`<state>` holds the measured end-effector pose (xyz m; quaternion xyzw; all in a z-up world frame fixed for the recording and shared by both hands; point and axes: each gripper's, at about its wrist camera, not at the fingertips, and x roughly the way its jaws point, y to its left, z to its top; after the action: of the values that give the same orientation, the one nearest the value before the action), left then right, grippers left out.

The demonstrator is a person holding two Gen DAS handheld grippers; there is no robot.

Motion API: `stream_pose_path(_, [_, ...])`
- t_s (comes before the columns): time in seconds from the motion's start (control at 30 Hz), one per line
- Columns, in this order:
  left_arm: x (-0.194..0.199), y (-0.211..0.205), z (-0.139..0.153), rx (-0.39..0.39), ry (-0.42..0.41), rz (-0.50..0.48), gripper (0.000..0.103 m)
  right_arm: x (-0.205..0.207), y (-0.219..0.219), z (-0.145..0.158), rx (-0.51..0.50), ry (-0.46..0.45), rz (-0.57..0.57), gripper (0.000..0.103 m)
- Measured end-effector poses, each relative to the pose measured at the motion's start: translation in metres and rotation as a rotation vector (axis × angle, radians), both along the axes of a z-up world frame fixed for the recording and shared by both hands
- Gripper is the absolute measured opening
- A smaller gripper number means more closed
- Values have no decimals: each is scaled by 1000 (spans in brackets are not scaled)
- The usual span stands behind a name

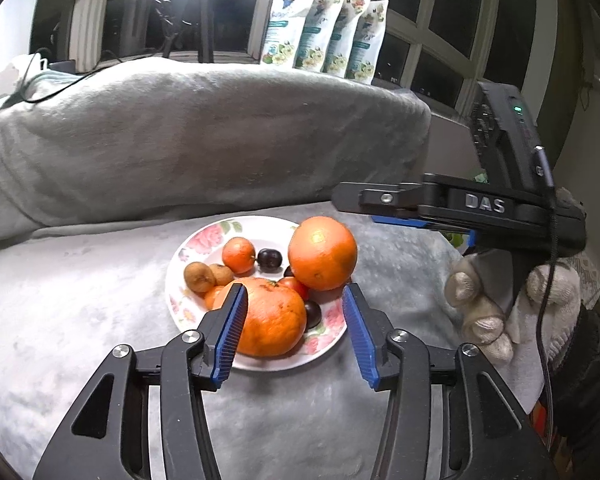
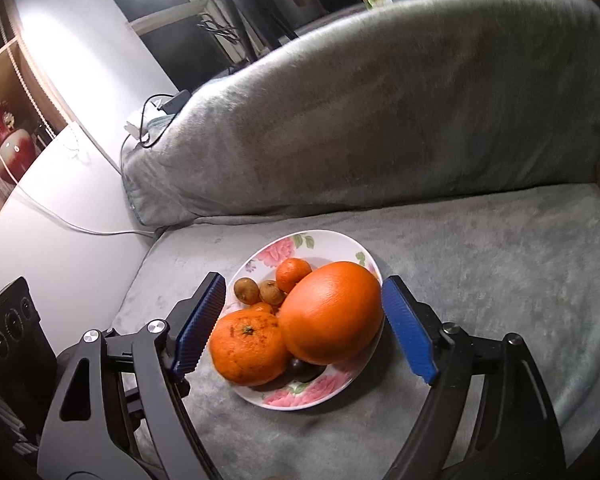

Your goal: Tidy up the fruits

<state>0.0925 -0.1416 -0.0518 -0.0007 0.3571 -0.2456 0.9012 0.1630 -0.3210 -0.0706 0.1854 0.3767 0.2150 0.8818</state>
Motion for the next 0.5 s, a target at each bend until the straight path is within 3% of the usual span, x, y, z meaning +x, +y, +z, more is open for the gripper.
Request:
stream_pose_path(0.03, [-2, 3, 1, -4, -3, 5, 59, -5, 2, 3, -11, -14, -3, 87])
stream_pose_path(0.23, [-12, 14, 9, -13, -36, 37, 69, -37, 20, 20, -107, -106, -20, 90])
stream_pose_path(0.33, [-17, 22, 15, -20, -55, 56, 71, -54, 27, 27, -154, -148, -42, 96])
stream_pose_path(0.5, [-23, 29, 21, -32, -80, 77, 74, -84, 35, 38, -219, -215, -95, 97])
